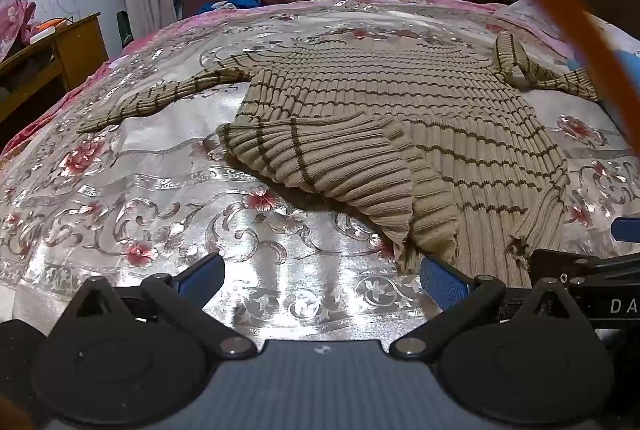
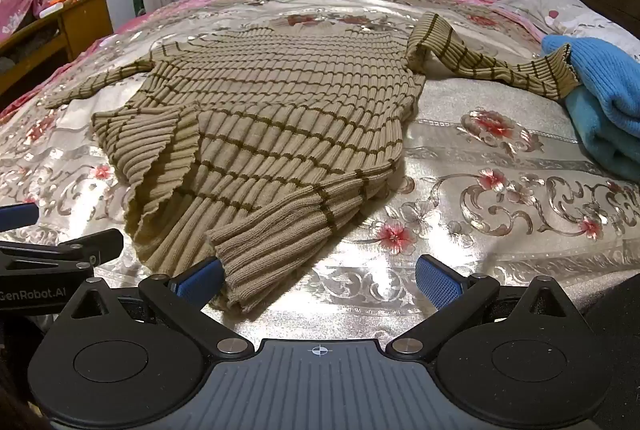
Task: Fold small clothes
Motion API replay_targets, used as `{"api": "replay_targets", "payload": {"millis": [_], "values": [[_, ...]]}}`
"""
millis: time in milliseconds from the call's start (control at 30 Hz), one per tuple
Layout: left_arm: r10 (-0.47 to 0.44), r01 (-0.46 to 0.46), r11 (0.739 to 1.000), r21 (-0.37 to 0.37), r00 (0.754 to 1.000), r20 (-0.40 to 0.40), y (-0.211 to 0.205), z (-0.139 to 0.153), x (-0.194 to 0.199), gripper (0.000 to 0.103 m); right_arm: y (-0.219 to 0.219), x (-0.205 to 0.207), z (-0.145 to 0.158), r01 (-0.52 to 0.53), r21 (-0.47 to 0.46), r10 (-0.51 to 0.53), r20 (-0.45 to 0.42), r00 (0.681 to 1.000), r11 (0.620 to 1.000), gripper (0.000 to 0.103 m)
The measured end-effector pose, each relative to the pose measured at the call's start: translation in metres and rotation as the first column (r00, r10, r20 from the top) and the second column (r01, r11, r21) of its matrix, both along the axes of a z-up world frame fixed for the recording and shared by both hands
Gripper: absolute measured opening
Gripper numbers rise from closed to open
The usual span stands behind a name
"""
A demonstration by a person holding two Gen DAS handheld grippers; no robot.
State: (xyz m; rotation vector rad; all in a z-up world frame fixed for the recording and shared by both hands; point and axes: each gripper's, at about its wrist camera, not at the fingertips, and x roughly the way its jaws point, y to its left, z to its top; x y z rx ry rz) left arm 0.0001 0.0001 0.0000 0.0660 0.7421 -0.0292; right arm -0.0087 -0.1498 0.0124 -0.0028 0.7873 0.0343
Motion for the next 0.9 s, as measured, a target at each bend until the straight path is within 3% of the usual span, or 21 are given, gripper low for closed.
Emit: {"api": "replay_targets", "payload": {"millis": [900], "values": [[0.003,-0.004,1.000,-0.027,0.999,-0.050,0.0014,-0.0025,-0.0010,0.103,-0.0004,-0.0005,0.0003,0.000,0.001,0.000,0.001,1.000,1.000,0.102]]}}
